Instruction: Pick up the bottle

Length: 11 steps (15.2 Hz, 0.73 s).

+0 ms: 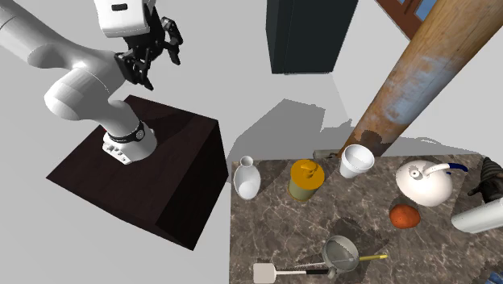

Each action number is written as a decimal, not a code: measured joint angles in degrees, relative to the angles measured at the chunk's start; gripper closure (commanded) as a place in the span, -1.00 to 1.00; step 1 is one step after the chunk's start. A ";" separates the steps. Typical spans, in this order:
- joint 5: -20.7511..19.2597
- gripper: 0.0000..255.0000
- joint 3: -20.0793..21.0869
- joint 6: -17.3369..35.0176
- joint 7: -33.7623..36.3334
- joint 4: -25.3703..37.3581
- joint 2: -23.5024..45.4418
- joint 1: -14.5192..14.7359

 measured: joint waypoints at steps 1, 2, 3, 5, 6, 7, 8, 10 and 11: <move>0.00 -1.00 0.00 0.00 0.00 0.00 0.00 0.00; -0.04 -1.00 0.11 1.03 -0.07 -0.62 0.43 0.03; 0.00 -1.00 0.39 2.63 -0.05 -1.64 0.97 0.12; -0.36 -1.00 0.50 5.93 -0.49 -3.02 2.78 0.13; -0.27 -1.00 0.91 7.84 -0.35 -4.02 3.61 0.29; -0.31 -1.00 1.14 9.84 -0.41 -4.60 4.97 0.39; -0.29 -1.00 1.46 11.87 -0.35 -5.13 6.36 0.52; -0.73 -1.00 1.46 15.96 -0.92 -6.31 9.17 0.46; -0.76 -1.00 1.72 18.23 -0.93 -6.66 11.04 0.58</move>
